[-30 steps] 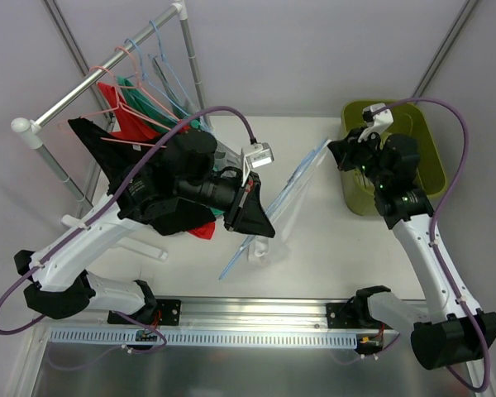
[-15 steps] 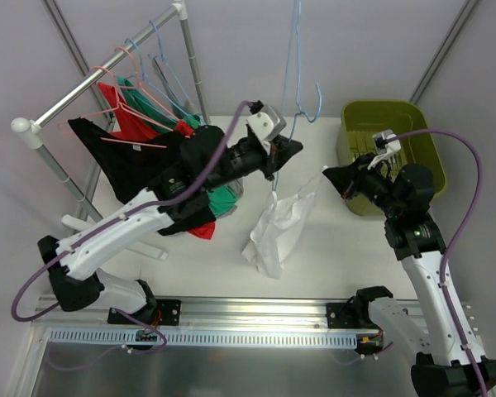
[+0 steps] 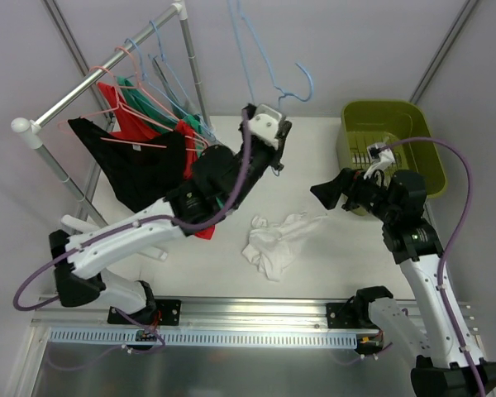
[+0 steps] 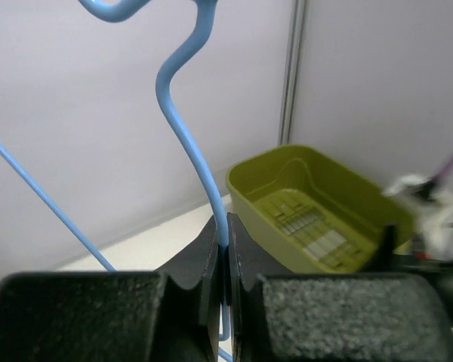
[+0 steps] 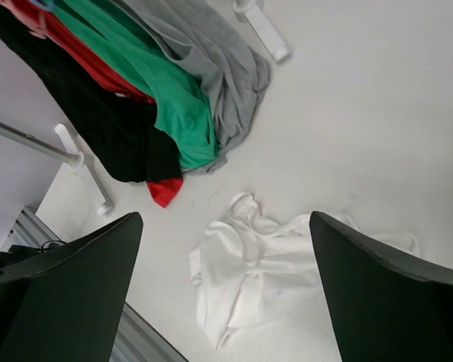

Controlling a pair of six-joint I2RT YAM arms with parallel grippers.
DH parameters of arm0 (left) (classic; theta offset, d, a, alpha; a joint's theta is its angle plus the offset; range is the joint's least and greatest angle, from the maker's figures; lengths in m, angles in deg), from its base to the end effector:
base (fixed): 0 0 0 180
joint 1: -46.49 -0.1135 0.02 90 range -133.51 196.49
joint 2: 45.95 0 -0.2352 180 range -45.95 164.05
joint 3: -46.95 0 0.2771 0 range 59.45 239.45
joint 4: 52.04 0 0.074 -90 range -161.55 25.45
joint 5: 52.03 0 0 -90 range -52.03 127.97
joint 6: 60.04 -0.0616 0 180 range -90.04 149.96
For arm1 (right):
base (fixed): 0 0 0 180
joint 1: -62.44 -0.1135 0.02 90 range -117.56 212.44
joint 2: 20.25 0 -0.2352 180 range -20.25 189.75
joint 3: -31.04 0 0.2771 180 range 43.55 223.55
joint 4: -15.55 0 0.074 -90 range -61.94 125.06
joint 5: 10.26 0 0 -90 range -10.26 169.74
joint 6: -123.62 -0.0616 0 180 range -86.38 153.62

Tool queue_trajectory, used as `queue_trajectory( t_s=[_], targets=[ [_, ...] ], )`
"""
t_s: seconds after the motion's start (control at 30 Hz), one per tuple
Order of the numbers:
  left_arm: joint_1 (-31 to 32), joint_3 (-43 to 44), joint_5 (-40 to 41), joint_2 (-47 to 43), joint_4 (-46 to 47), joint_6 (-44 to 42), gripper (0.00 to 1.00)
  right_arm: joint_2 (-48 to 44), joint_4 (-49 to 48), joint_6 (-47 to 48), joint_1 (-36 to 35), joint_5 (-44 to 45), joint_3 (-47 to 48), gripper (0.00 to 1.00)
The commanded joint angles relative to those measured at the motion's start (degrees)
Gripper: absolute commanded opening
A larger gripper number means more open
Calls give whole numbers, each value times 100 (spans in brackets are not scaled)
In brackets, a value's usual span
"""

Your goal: Remove the tank top from the hanger

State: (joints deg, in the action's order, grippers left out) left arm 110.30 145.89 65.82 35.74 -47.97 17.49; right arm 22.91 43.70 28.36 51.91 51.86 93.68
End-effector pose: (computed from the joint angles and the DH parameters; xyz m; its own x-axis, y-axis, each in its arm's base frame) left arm 0.1893 -0.3196 0.4751 0.2865 -0.1500 -0.9463 0.5525 0.8328 0.0353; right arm 0.2274 0.0716 0.3474 -0.2041 0.0445 -0.9779 -0.5999 0.7838 0.1608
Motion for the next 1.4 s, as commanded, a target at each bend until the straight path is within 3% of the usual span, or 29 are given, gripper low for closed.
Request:
queue_trajectory(
  t_s=[0.0, 0.2, 0.37, 0.53, 0.77, 0.8, 0.83, 0.87, 0.93, 1.37],
  targets=[
    [848, -170, 2121, -934, 180, 947, 0, 324, 18, -11, 15, 195, -3, 100],
    [1967, -750, 4180, -1480, 109, 1930, 0, 720, -70, -80, 7, 221, 41, 99],
    [2039, -1594, 4745, -2200, -357, 3582, 0, 677, -87, -133, 15, 169, 50, 100],
    [1986, -1726, 5554, -2359, -357, 3769, 0, 659, -17, -134, 15, 107, 120, 100],
    [1249, -2236, 4976, -3000, -550, 4059, 0, 712, 36, -169, 15, 11, 322, 100],
    [978, -2227, 4723, -3079, -768, 4190, 0, 720, 62, -169, 15, 2, 348, 100],
    [793, -2027, 4546, -3089, -1196, 4931, 0, 720, 62, -177, 15, -7, 392, 99],
    [573, -1877, 4292, -3072, -2341, 5356, 0, 729, 71, -177, 15, -16, 410, 99],
    [-69, -1692, 3623, -3001, -2755, 5780, 0, 738, 62, -204, 15, -25, 454, 100],
    [-2222, -1129, 2261, -3098, -3284, 5545, 0, 844, 71, -186, 15, -112, 515, 99]
  ],
)
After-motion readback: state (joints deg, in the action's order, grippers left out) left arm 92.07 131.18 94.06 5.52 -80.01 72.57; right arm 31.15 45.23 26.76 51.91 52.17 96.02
